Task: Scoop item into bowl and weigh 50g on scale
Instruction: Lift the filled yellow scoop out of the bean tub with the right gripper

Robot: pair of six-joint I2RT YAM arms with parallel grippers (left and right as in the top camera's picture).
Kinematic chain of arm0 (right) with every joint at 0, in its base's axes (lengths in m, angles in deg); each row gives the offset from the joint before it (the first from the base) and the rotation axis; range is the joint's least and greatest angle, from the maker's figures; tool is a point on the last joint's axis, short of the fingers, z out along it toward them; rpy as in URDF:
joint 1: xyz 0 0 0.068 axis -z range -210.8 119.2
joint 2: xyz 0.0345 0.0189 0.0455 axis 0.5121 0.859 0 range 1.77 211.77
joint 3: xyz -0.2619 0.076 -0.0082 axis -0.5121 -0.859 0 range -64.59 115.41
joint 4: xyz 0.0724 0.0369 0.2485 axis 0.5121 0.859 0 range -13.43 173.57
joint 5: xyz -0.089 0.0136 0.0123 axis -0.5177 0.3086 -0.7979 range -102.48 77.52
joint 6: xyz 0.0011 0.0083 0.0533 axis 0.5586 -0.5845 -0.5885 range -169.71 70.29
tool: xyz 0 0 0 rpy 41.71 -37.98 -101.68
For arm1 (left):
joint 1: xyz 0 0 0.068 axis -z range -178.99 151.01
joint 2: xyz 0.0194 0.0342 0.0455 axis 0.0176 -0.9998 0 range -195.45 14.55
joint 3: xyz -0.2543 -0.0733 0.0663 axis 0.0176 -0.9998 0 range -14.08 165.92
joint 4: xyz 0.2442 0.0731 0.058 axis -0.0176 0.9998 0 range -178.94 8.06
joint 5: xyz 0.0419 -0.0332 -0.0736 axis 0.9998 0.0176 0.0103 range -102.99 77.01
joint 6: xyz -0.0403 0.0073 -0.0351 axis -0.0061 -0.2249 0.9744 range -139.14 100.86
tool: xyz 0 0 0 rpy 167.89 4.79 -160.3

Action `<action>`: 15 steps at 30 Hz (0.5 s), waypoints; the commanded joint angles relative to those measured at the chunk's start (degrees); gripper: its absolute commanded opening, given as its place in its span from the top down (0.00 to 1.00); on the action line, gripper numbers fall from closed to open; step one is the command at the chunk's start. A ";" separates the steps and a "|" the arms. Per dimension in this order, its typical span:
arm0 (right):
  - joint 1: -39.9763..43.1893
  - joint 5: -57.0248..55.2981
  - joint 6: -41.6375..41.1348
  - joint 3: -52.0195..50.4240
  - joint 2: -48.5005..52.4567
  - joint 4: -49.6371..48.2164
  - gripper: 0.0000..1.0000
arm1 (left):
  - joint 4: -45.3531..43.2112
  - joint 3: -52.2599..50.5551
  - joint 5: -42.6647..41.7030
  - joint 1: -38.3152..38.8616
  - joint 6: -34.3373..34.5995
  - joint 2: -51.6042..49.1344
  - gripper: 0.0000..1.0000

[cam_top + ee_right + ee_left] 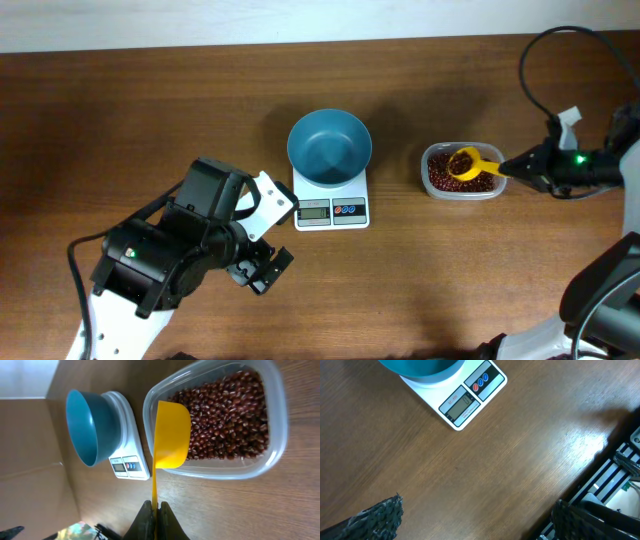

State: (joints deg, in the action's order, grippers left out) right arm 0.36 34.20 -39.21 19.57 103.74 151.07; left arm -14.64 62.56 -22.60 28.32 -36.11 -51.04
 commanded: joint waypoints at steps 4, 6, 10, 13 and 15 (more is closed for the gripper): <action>3.06 8.85 7.15 0.28 0.52 3.58 0.96 | -0.07 -0.22 0.39 -0.09 -0.87 -0.09 0.01; 3.54 9.62 8.46 0.26 0.52 4.37 0.96 | -0.07 -0.22 0.39 -0.09 -0.87 -0.09 0.01; 4.96 11.89 10.60 0.13 0.52 6.45 0.96 | -0.07 -0.22 0.39 -0.09 -0.87 -0.09 0.01; 5.33 17.49 13.18 -0.22 0.52 7.54 0.96 | -0.07 -0.22 0.39 -0.09 -0.87 -0.09 0.01; 5.07 19.85 13.27 -0.35 0.52 8.20 0.96 | -0.07 -0.22 0.39 -0.09 -0.87 -0.09 0.01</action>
State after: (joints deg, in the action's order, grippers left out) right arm 5.45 47.07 -28.71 19.57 103.74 158.68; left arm -14.64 62.56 -22.58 28.32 -36.11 -51.04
